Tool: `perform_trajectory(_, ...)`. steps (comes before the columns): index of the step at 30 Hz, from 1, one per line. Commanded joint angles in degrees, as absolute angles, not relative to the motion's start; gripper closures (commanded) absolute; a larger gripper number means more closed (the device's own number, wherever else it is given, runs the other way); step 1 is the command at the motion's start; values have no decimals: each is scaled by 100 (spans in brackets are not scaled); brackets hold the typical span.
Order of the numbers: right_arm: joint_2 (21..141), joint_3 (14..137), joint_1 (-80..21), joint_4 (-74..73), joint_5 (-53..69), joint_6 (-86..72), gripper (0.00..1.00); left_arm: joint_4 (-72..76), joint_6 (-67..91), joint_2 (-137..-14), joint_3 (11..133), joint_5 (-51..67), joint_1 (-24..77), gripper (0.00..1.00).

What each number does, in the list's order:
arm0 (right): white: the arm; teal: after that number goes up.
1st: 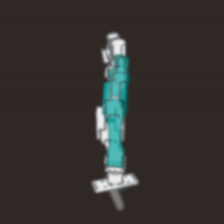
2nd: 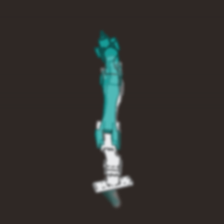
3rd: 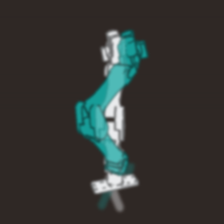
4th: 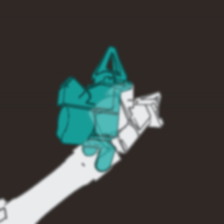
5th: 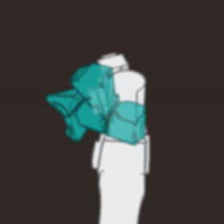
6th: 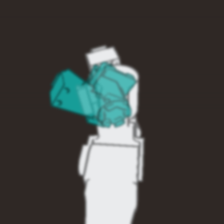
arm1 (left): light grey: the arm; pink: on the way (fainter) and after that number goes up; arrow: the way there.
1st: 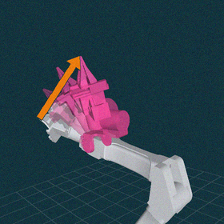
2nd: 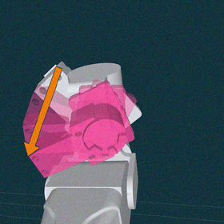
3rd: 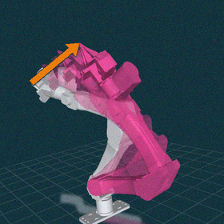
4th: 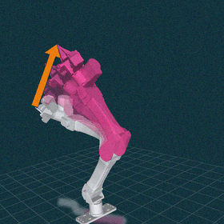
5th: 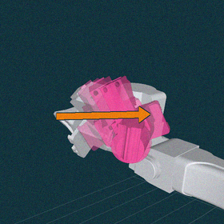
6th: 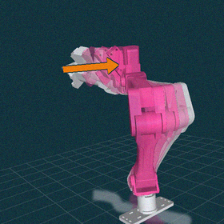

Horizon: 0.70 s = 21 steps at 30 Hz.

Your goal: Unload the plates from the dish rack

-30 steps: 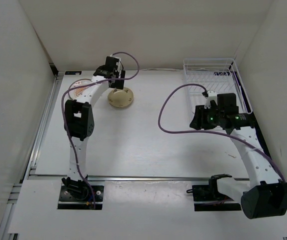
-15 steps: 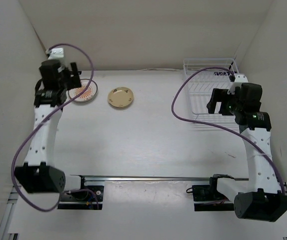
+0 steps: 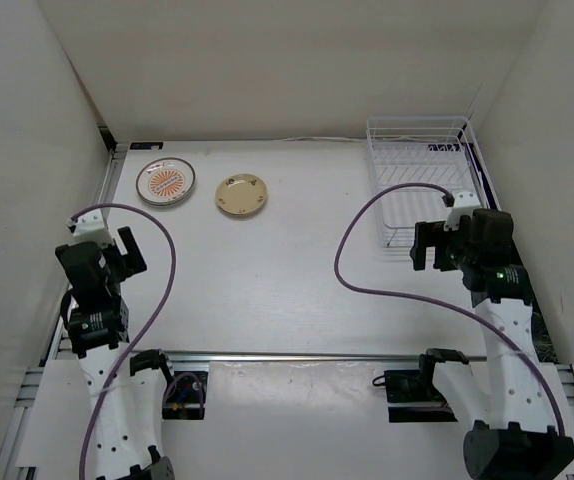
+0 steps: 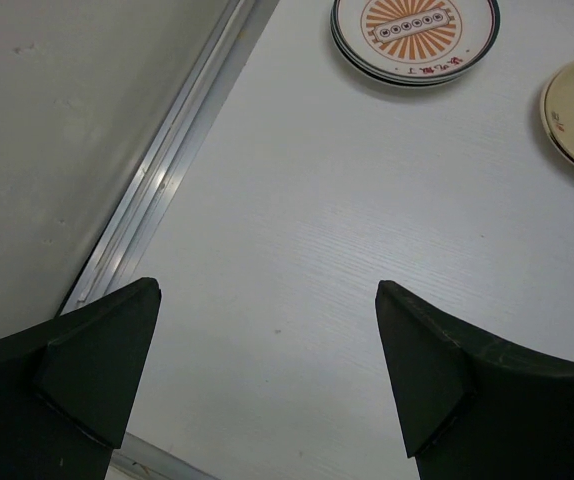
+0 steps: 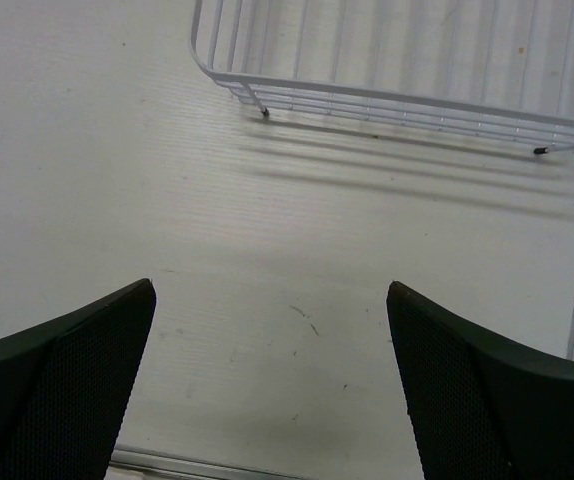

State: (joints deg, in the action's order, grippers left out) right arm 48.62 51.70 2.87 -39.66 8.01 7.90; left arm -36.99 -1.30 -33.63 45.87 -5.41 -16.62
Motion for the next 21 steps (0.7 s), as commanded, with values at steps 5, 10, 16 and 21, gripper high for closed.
perform_trajectory(5,4079,5194,272,-3938,695,694,0,-3691,-114,-3226,4298,-369,-1758,0)
perform_trajectory(10,3745,4747,272,-3885,537,747,0,-3744,-1,-2937,4149,-369,-1933,0)
perform_trajectory(16,3367,4439,272,-3885,422,800,0,-3744,0,-2813,4096,-308,-2039,0)
perform_trajectory(21,3033,4281,272,-3885,369,633,0,-3744,0,-2979,4096,-255,-2144,0)
